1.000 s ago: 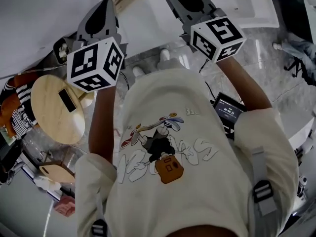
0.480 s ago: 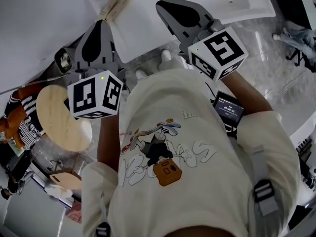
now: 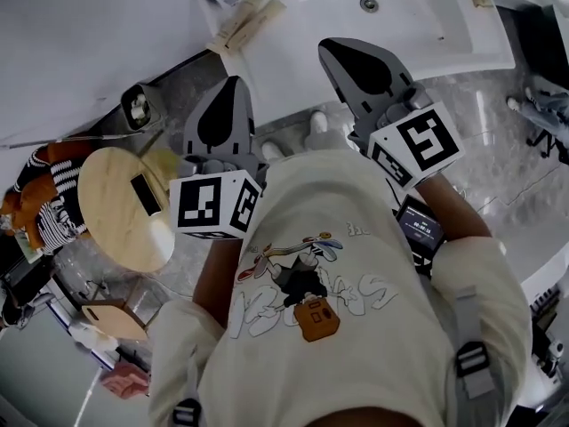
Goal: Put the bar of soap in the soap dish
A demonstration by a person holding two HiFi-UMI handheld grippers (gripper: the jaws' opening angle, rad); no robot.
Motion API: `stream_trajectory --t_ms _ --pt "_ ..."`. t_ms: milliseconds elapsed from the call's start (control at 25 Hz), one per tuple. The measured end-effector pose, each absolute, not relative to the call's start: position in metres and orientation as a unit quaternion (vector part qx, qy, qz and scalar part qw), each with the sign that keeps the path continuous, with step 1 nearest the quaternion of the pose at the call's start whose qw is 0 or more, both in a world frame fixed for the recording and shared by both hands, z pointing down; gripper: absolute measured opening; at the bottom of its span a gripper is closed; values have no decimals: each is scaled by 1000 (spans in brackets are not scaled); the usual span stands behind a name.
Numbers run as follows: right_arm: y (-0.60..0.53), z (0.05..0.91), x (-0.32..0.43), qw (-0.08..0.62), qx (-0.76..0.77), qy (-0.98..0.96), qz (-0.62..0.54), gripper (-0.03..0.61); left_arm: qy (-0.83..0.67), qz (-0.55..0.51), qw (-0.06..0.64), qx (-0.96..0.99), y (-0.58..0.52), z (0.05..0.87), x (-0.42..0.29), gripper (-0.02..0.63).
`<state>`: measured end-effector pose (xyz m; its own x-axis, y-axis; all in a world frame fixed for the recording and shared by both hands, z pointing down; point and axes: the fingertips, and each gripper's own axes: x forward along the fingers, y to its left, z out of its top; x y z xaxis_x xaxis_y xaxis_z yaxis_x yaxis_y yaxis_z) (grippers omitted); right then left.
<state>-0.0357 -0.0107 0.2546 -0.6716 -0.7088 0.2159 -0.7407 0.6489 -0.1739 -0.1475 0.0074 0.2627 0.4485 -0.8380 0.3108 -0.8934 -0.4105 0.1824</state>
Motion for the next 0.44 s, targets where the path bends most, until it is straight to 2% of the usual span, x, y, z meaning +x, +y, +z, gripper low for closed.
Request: stream_trajectory --t_ms 440 --pt "1 253 -50 72 401 -903 135 8 -513 88 176 836 30 263 -158 9"
